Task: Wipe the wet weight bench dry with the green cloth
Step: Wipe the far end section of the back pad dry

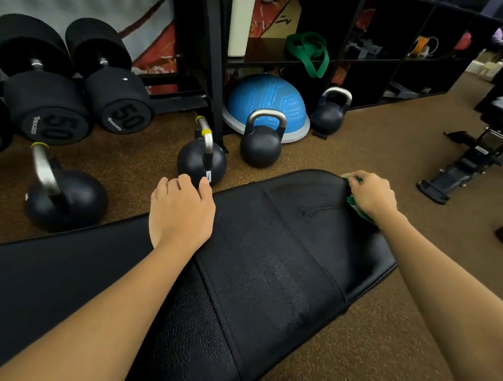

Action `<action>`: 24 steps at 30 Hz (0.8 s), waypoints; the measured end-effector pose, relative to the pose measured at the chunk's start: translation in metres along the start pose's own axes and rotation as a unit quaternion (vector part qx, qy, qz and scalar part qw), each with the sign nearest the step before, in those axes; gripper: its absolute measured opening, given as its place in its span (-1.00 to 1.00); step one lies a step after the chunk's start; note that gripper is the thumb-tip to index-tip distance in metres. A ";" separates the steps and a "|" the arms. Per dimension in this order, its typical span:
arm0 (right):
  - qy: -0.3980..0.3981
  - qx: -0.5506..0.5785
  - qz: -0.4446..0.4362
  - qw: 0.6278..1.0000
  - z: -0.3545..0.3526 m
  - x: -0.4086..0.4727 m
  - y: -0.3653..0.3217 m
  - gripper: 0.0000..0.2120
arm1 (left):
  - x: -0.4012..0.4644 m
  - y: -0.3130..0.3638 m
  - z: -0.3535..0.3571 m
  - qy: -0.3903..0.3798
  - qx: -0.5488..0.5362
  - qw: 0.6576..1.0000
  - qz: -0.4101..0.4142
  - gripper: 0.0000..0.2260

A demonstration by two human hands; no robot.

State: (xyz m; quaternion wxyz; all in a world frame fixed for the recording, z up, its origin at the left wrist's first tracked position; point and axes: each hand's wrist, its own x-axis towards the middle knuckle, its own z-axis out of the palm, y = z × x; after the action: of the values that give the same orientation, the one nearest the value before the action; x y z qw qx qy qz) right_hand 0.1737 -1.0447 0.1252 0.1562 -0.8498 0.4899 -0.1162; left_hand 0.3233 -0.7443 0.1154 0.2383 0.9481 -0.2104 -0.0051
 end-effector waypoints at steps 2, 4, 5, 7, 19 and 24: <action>-0.034 0.017 0.034 0.999 -0.011 -0.001 0.023 -0.69 | 0.000 0.000 0.000 -0.003 -0.002 1.000 0.000 -0.52; -0.030 0.048 0.069 0.996 -0.023 -0.003 0.038 -0.68 | 0.000 0.000 0.000 -0.007 0.002 1.000 0.000 -0.52; -0.001 0.070 0.073 0.995 -0.027 -0.004 0.041 -0.64 | 0.000 0.001 0.000 -0.007 0.004 1.000 0.001 -0.52; 0.065 0.097 0.041 0.992 -0.029 -0.007 0.032 -0.59 | 0.000 0.001 0.000 -0.007 0.006 1.000 0.000 -0.52; -0.030 0.096 -0.241 0.965 0.020 -0.037 -0.071 -0.73 | 0.001 0.001 0.000 -0.006 -0.007 1.000 -0.005 -0.50; -0.110 0.113 -0.364 0.918 0.009 -0.080 -0.059 -0.73 | 0.000 0.001 -0.001 -0.012 -0.011 1.000 -0.009 -0.50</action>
State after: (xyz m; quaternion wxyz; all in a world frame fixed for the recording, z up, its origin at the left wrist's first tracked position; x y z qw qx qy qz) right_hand 0.1842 -0.9460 0.1358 0.2508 -0.9535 0.1106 -0.1250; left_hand 0.3231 -0.7451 0.1164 0.2459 0.9474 -0.2041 -0.0205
